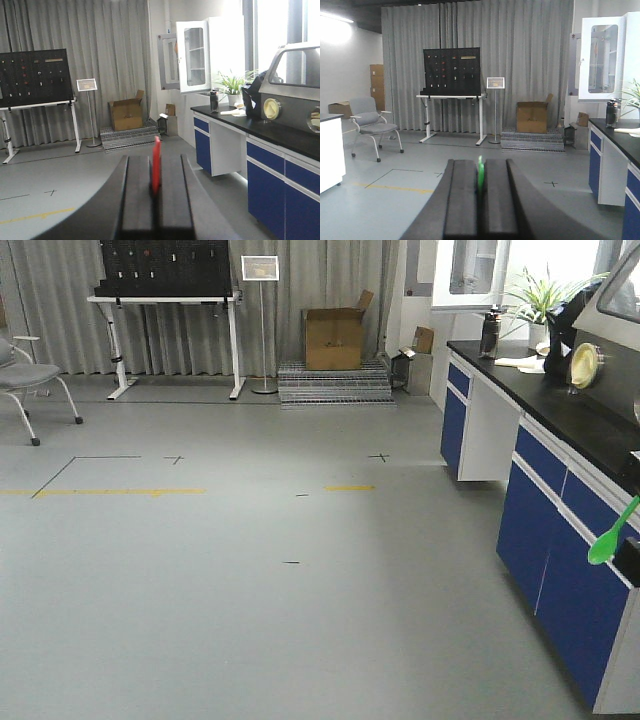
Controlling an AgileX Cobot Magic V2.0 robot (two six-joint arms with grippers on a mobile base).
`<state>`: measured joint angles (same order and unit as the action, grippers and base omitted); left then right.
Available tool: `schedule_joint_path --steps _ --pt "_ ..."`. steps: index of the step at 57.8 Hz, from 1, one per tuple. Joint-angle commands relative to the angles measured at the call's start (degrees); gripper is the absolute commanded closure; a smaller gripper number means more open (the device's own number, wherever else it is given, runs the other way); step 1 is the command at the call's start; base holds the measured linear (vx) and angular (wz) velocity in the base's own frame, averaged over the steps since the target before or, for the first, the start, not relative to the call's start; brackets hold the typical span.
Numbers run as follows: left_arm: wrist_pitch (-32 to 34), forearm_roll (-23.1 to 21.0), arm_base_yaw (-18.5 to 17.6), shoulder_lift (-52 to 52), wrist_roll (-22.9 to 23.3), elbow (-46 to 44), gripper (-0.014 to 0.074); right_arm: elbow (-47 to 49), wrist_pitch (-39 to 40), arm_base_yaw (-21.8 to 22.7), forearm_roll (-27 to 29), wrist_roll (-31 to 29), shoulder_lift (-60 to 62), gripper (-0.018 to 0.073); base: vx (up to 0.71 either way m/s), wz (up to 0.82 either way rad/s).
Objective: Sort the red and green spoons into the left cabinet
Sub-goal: 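Drive the base past the boxes toward the white cabinet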
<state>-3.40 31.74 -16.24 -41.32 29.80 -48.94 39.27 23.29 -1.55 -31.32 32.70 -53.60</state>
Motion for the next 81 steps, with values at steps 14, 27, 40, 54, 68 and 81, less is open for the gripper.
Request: schedule_joint_path --steps 14,27,40,54,68,81 --pt "3.78 -0.31 -0.41 0.25 0.48 -1.61 0.0603 1.75 3.79 0.2 0.63 0.09 0.64 0.0568 0.44 -0.02" --pt "3.78 -0.31 -0.41 0.25 0.48 -1.61 0.0603 1.75 3.79 0.2 0.63 0.09 0.64 0.0568 0.48 0.05" --pt "3.78 -0.31 -0.41 0.25 0.48 -1.61 0.0603 1.75 3.79 0.2 0.63 0.09 0.64 0.0568 0.51 0.1" --pt "3.78 -0.31 -0.41 0.25 0.48 -1.61 0.0603 1.75 3.79 0.2 0.63 0.09 0.64 0.0568 0.52 0.13" --pt "3.78 -0.31 -0.41 0.25 0.48 -1.61 0.0603 1.75 3.79 0.2 0.63 0.09 0.64 0.0568 0.53 0.12" --pt "3.78 -0.31 -0.41 0.25 0.48 -1.61 0.0603 1.75 3.79 0.2 0.63 0.09 0.64 0.0568 0.55 0.09"
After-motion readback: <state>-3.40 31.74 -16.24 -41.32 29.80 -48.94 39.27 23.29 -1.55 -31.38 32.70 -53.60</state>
